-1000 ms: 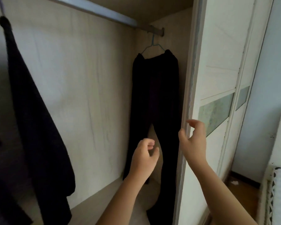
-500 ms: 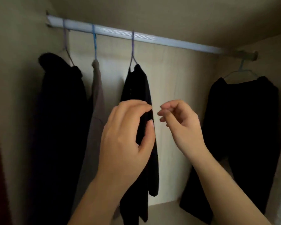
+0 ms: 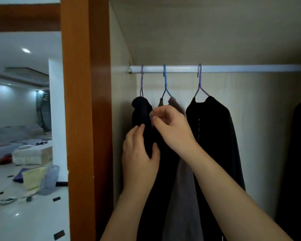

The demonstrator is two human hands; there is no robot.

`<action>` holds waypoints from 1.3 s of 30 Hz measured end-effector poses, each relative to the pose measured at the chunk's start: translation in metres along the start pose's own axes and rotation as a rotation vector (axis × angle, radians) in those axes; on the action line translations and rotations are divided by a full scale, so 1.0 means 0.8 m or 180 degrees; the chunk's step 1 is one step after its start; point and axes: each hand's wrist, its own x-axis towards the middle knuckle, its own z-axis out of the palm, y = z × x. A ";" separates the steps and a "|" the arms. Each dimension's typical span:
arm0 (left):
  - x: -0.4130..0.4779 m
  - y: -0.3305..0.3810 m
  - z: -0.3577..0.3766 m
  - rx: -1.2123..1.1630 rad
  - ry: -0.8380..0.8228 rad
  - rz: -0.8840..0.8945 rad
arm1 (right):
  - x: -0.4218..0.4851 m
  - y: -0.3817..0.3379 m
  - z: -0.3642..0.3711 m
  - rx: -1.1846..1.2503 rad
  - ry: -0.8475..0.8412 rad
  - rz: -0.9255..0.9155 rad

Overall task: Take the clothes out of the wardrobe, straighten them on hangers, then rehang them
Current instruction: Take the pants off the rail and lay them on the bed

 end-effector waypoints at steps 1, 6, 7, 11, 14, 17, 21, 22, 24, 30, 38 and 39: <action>0.000 -0.003 0.002 -0.0042 -0.0043 -0.0060 | 0.007 0.002 0.007 -0.0144 -0.0033 0.0100; -0.002 -0.014 0.006 -0.0198 -0.0110 -0.0440 | 0.036 0.015 0.032 -0.0729 -0.0189 0.0520; -0.002 -0.016 0.006 -0.0236 -0.0130 -0.0524 | 0.041 0.017 0.035 -0.0765 -0.0218 0.0617; -0.003 -0.022 0.002 -0.0620 -0.0312 -0.0871 | 0.057 0.019 0.035 -0.0834 -0.0276 0.0849; -0.006 -0.025 0.000 -0.0791 -0.0338 -0.0896 | 0.072 0.020 0.027 -0.0889 -0.0173 0.1091; -0.009 -0.026 -0.001 -0.0899 -0.0361 -0.0930 | 0.087 0.013 0.021 -0.1392 -0.0337 0.1289; -0.009 -0.029 -0.001 -0.1053 -0.0328 -0.0998 | 0.108 0.000 0.023 -0.2736 -0.0601 0.1111; -0.009 -0.030 -0.001 -0.1080 -0.0327 -0.0994 | 0.113 0.000 0.026 -0.2854 -0.0564 0.1059; -0.011 -0.031 -0.002 -0.1121 -0.0317 -0.0984 | 0.118 0.005 0.033 -0.2772 -0.0441 0.1036; -0.015 -0.033 -0.002 -0.1195 -0.0290 -0.0961 | 0.128 0.036 0.037 -0.1061 0.0207 0.1123; -0.018 -0.035 0.005 -0.1202 -0.0176 -0.0892 | 0.126 0.011 0.005 -0.0759 0.0638 0.0674; -0.019 -0.034 0.005 -0.1204 -0.0156 -0.0861 | 0.119 0.006 0.002 -0.0724 0.0641 0.0609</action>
